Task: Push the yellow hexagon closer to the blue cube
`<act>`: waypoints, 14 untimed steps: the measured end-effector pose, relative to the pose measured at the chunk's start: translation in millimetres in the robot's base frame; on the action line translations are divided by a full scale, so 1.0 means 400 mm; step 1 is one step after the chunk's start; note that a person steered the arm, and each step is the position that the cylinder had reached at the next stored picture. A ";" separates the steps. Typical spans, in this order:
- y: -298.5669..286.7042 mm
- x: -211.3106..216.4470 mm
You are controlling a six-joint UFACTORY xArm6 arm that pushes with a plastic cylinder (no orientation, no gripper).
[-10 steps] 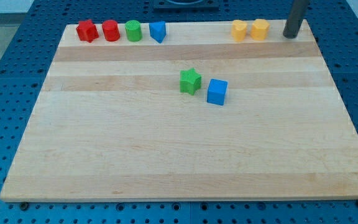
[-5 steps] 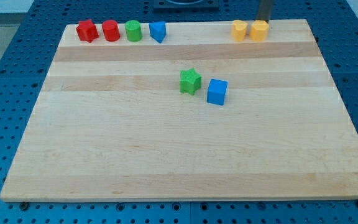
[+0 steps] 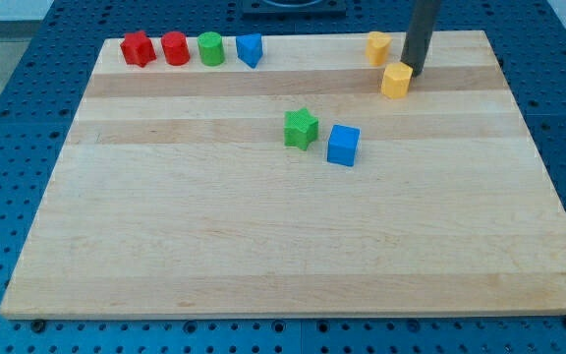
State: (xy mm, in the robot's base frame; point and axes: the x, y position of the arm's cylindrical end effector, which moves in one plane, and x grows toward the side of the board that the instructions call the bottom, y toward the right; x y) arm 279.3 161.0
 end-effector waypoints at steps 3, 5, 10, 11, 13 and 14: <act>-0.128 0.000; -0.141 0.036; -0.159 0.116; -0.174 0.131; -0.107 0.131; -0.101 0.155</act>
State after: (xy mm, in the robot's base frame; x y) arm 341.4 120.8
